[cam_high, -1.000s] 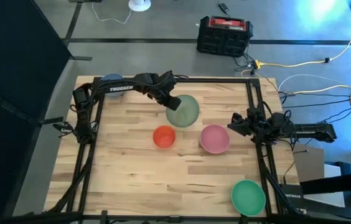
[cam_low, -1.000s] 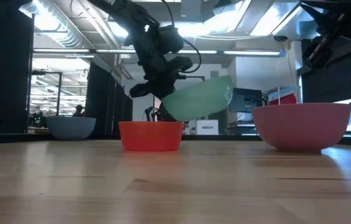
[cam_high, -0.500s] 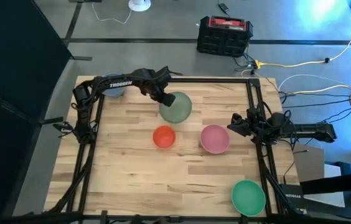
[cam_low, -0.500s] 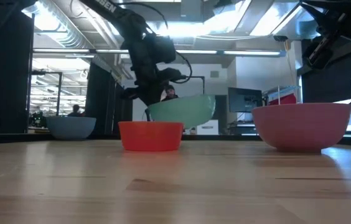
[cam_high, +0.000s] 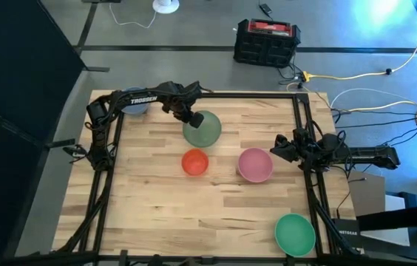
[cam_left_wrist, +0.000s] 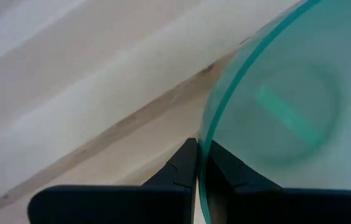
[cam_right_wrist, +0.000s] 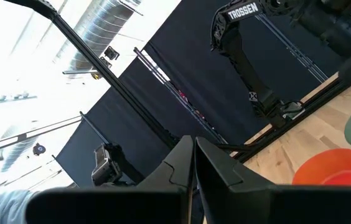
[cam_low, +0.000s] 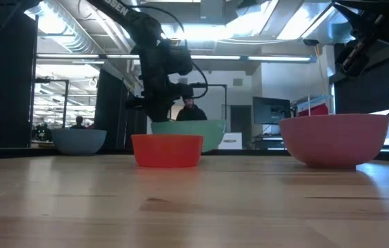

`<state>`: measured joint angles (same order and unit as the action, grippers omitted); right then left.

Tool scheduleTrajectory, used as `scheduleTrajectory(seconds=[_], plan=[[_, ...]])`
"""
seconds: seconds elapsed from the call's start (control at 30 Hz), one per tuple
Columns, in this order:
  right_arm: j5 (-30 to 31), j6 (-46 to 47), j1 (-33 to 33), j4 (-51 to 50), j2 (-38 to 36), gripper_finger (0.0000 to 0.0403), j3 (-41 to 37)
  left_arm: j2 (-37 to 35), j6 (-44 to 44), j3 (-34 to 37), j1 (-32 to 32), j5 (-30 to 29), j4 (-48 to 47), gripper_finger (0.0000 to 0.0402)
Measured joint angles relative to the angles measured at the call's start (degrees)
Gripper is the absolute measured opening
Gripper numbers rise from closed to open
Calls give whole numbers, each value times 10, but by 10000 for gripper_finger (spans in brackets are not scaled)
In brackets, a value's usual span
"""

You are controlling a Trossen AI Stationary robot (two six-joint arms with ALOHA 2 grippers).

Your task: Nest bowls inside each other

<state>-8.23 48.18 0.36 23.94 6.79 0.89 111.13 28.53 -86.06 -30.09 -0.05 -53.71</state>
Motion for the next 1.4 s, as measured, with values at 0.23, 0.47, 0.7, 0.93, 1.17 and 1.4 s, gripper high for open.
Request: scheduleTrajectory(seconds=[0.23,0.47,0.7,0.93,1.17,1.4], plan=[[0,0,0,0,0,1,0,0,11,17,4,-3,0,0],[0,0,0,-1,0,1,0,-1,13,15,7,9,-1,43],[0,-1,0,-2,0,1,0,-2,13,14,11,21,-3,89],[0,-4,0,-11,0,1,0,-4,11,-9,17,28,-19,131],[0,-4,0,-15,0,1,0,-5,-33,-47,17,-29,-131,148],[9,10,0,-60,0,23,10,-87,-69,-1,-31,-53,-165,152]])
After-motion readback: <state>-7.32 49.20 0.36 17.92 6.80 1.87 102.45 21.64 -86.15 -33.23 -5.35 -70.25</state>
